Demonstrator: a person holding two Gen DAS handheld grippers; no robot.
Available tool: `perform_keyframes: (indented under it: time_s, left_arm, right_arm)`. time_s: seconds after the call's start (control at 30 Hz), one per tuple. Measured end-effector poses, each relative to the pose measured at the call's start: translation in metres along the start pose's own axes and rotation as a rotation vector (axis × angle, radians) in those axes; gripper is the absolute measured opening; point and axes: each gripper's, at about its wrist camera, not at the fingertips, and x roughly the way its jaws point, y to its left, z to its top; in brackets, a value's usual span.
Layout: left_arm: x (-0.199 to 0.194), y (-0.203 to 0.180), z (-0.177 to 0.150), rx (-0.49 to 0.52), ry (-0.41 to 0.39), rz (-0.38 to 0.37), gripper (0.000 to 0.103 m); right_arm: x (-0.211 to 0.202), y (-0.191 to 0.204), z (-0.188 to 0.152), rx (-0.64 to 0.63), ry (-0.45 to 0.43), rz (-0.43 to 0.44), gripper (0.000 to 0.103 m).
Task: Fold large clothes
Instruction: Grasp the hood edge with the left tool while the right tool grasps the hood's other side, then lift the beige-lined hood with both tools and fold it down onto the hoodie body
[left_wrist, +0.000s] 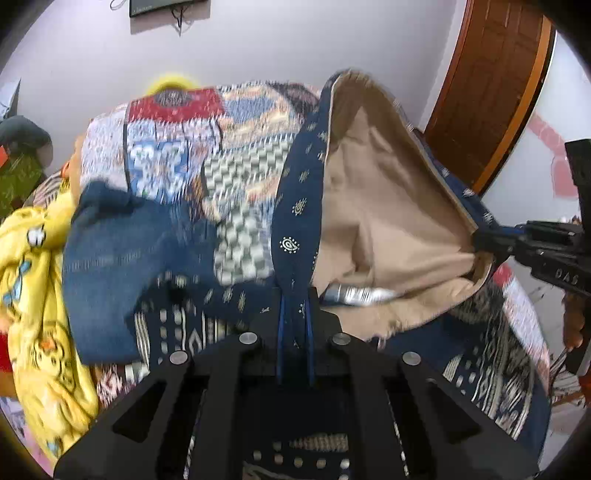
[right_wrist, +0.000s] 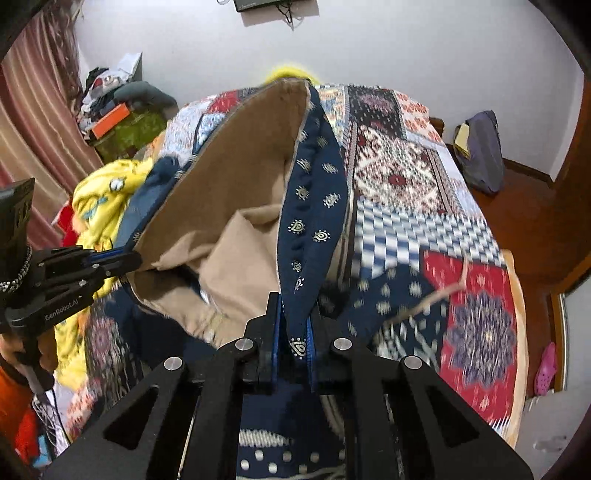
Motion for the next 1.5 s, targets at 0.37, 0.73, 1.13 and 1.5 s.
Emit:
perform_keyframes:
  time_s: [0.37,0.73,1.13,1.5]
  left_arm:
    - [0.047,0.011,-0.062,-0.048,0.136,0.066,0.008]
    - [0.020,0.011,-0.054,-0.049,0.102,0.052,0.043]
    - [0.016,0.000,0.023,-0.023,-0.001,0.034,0.046]
    - [0.051,-0.009,0.064,-0.006,-0.053,0.021,0.046]
  right_arm:
    - [0.018,-0.009,-0.046,0.009,0.067,-0.114,0.014]
    - [0.004,0.000,-0.046,-0.078,0.098,-0.209,0.045]
    - [0.015,0.015,0.007,-0.092,-0.004,-0.184,0.050]
    - [0.054,0.009,0.046,-0.048,-0.042,-0.173,0.050]
